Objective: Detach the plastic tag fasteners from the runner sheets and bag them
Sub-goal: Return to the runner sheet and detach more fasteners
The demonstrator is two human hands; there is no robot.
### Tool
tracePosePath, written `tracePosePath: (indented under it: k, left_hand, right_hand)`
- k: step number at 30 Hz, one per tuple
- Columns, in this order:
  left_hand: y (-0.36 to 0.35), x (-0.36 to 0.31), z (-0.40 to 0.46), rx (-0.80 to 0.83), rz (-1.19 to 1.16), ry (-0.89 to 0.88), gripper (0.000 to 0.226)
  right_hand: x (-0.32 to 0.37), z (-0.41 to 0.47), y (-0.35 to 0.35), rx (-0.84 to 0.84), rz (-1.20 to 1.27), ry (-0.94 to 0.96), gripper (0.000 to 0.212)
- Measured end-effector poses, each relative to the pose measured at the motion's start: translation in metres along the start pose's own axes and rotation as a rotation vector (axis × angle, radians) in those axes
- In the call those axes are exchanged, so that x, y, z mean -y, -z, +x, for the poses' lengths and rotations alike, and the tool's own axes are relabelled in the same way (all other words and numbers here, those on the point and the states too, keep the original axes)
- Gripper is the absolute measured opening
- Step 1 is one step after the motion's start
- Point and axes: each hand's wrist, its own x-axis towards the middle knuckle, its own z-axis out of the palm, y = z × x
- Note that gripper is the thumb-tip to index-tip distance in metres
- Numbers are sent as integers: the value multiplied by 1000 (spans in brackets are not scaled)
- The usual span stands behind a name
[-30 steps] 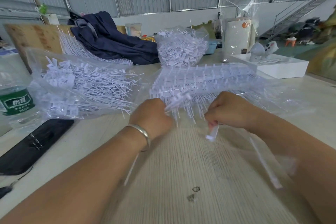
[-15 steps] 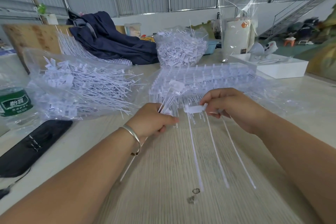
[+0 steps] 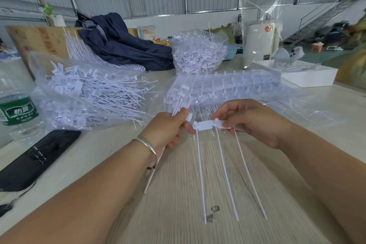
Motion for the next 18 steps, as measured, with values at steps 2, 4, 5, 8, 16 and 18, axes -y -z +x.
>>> tracePosePath:
  k: [2, 4, 5, 8, 16, 18]
  left_hand:
    - [0, -3, -3, 50, -80, -37, 41]
    - [0, -5, -6, 139, -110, -96, 27]
    - [1, -6, -8, 174, -108, -108, 22]
    - [2, -5, -8, 211, -70, -97, 16]
    - [5, -2, -3, 185, -244, -87, 20]
    - [5, -2, -2, 208, -301, -67, 27]
  right_hand:
    - [1, 0, 0, 22, 0, 16, 21]
    - [2, -1, -1, 35, -7, 41, 20]
    - [2, -1, -1, 33, -7, 55, 20]
    - [2, 0, 0, -11, 23, 86, 21]
    - [-1, 2, 4, -99, -35, 36, 9]
    - [-2, 1, 4, -87, -39, 8, 1]
